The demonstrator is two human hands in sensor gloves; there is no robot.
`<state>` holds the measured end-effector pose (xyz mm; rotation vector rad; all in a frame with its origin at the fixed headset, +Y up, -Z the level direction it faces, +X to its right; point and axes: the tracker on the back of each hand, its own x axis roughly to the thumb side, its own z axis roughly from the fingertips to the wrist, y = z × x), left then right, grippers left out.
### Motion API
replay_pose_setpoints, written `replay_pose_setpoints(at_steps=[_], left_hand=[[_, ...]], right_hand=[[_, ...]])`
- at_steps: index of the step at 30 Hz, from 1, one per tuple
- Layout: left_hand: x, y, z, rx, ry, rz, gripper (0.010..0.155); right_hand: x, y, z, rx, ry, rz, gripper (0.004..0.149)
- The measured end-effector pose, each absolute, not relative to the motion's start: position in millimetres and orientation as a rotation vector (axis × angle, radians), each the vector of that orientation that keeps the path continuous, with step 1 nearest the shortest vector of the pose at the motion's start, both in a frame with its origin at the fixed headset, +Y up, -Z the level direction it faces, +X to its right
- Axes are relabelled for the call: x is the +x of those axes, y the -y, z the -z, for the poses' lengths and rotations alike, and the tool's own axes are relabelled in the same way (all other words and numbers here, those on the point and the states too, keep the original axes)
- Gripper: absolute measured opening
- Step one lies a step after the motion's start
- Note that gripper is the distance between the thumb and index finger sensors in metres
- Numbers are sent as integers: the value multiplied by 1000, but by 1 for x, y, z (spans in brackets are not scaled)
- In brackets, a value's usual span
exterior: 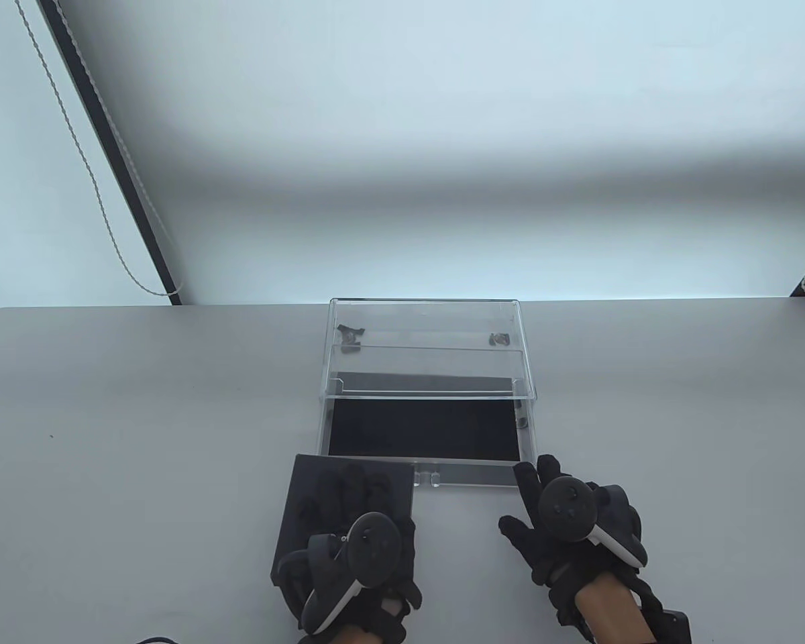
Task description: Pour number blocks into a drawer
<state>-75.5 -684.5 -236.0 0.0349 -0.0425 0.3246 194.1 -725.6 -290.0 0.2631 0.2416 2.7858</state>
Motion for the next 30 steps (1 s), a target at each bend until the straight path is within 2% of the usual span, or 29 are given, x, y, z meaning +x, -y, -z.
replay_pose_setpoints(at_steps=[15, 26, 30], left_hand=[[-19, 685, 240, 36, 60, -332, 74], [-15, 683, 243, 33, 54, -376, 73], [-19, 679, 243, -11, 77, -447, 72]], right_hand=[[194, 726, 291, 271, -241, -2783, 82], [193, 727, 291, 295, -231, -2782, 82], [192, 727, 290, 309, -224, -2773, 82]])
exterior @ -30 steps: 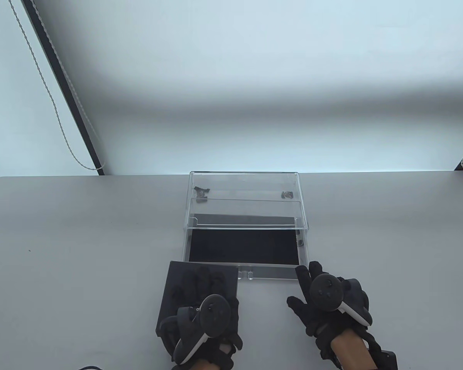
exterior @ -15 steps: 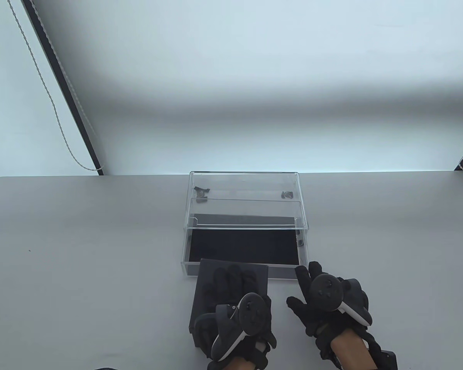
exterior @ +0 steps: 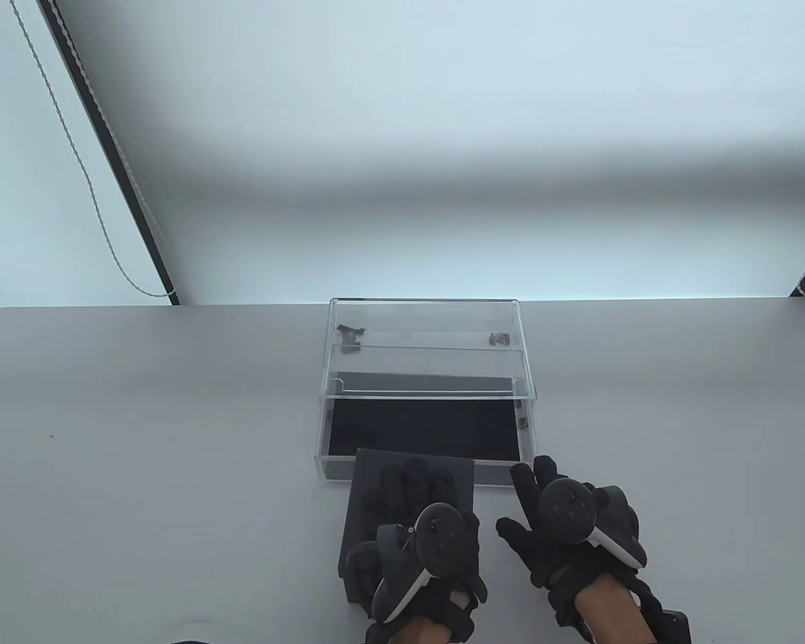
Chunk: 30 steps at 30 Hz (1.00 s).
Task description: Pour number blocks into a drawer
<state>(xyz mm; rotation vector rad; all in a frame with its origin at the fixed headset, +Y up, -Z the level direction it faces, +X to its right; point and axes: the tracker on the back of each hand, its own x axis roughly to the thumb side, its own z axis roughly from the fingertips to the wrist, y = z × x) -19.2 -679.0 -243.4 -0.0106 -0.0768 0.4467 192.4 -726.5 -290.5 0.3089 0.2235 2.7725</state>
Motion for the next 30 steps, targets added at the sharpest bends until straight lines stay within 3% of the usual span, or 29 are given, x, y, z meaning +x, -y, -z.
replay_pose_setpoints(at_steps=[7, 17, 24, 30], left_hand=[[-49, 664, 249, -34, 119, -547, 72], [-134, 656, 271, -34, 109, -529, 73], [-175, 669, 284, -108, 151, -657, 75], [-180, 696, 283, -158, 211, -812, 76]], right_hand=[[192, 723, 288, 330, -197, -2777, 82], [186, 710, 281, 411, -127, -2678, 81], [178, 701, 276, 496, -76, -2614, 79], [169, 705, 273, 529, -102, -2528, 85]])
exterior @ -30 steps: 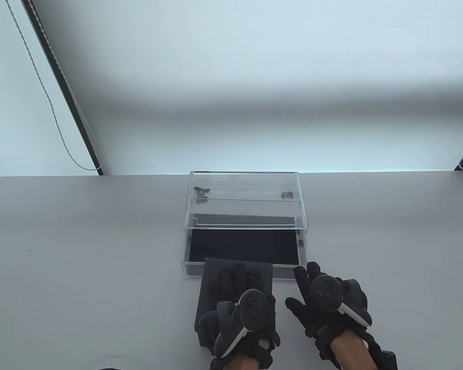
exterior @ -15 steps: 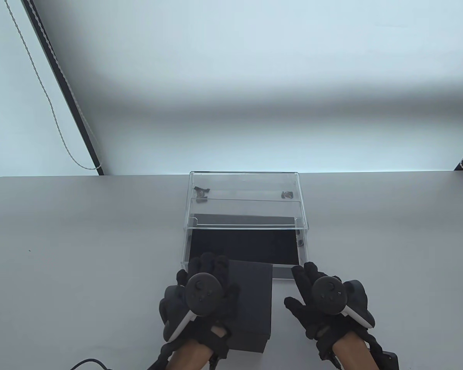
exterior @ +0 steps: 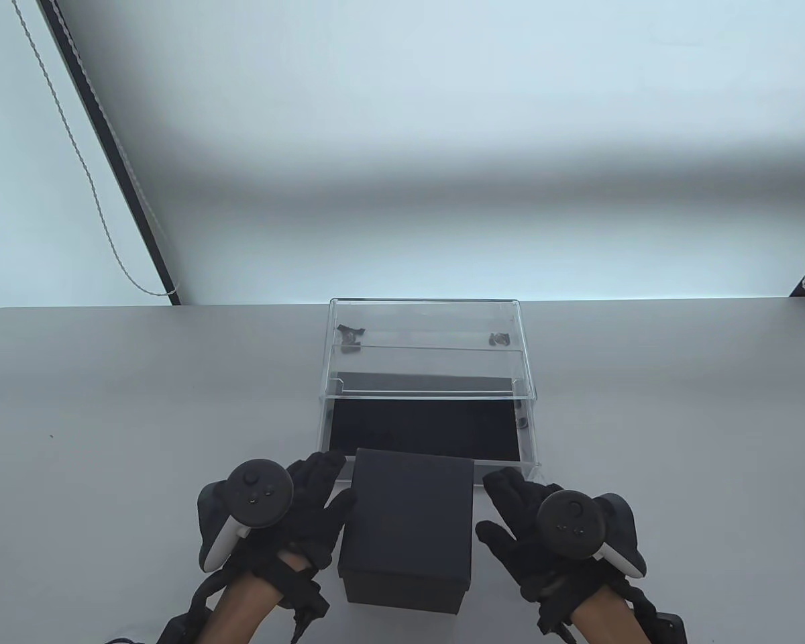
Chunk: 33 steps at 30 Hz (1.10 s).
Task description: Pour number blocks into a drawer
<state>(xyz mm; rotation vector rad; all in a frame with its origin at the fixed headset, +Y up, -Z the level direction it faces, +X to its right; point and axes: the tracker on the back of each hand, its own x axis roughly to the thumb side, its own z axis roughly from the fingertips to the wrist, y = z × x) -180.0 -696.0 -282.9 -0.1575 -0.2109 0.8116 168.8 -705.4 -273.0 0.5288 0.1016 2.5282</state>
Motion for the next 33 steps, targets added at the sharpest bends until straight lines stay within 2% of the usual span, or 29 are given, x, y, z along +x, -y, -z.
replay_pose_setpoints(at_steps=[6, 18, 33], left_hand=[[-176, 714, 281, -189, 243, -921, 80], [-177, 747, 276, -226, 188, -1215, 84], [-171, 770, 270, -305, 118, -1475, 88]], right_hand=[[161, 722, 274, 494, -211, -2430, 88], [154, 755, 276, 395, -420, -1963, 89], [146, 777, 270, 293, -199, -1731, 87]])
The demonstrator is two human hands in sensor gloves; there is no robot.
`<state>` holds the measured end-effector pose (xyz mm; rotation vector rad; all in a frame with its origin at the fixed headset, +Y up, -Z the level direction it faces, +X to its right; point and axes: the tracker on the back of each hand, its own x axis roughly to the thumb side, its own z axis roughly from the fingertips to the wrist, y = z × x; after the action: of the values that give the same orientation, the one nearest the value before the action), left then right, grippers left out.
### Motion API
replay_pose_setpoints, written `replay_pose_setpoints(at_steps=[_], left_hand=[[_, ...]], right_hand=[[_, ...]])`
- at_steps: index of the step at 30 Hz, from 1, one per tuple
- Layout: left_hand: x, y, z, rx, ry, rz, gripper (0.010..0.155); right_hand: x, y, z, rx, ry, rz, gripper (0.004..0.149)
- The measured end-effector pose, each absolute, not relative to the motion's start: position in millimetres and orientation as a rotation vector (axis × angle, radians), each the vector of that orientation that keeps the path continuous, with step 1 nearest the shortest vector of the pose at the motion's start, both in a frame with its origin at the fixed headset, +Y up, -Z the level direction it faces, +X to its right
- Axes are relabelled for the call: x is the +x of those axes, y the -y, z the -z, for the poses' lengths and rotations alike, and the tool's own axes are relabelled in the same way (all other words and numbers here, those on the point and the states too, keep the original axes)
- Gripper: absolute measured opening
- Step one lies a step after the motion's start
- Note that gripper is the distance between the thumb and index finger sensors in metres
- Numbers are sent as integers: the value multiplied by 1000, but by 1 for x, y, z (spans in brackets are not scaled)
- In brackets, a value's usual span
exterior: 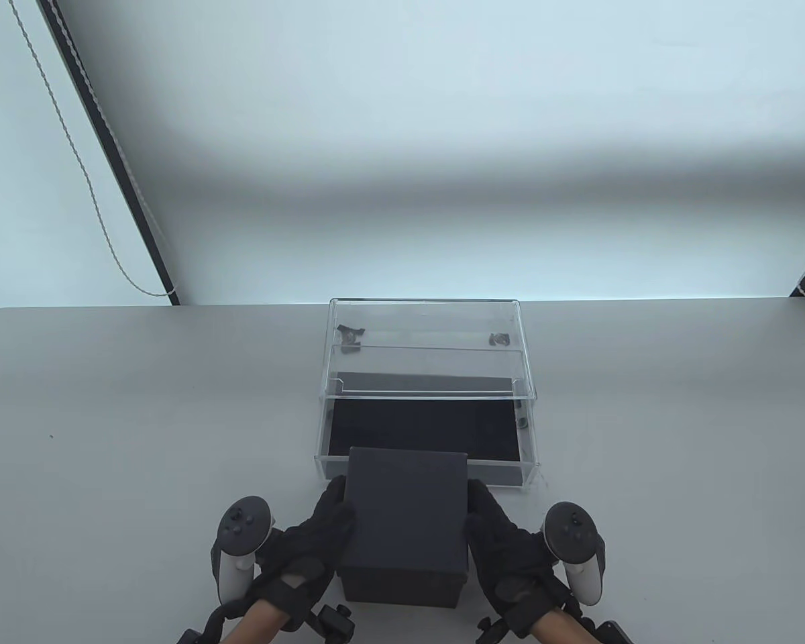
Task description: Pour number blocks into a drawer
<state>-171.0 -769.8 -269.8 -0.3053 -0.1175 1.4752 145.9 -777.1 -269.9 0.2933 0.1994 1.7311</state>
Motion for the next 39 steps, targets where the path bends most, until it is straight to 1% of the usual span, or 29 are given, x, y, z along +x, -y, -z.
replay_pose_setpoints(at_steps=[11, 20, 24, 28, 32, 35, 39], left_hand=[[-166, 771, 269, -291, 114, -1580, 88], [-166, 758, 270, -268, 180, -1605, 89], [-166, 748, 269, -254, 224, -1635, 89], [-167, 733, 269, -216, 299, -1668, 89], [-170, 715, 268, -185, 385, -1681, 90], [-173, 700, 265, -153, 450, -1687, 93], [-175, 683, 263, -137, 550, -1701, 94]], right_hand=[[143, 776, 268, 283, -146, -1690, 87], [141, 760, 267, 309, -75, -1687, 86], [141, 749, 265, 336, -28, -1697, 85], [139, 735, 262, 386, 30, -1726, 84], [135, 723, 258, 433, 67, -1770, 83], [132, 714, 255, 491, 34, -1827, 82], [127, 703, 250, 528, 74, -1861, 81]])
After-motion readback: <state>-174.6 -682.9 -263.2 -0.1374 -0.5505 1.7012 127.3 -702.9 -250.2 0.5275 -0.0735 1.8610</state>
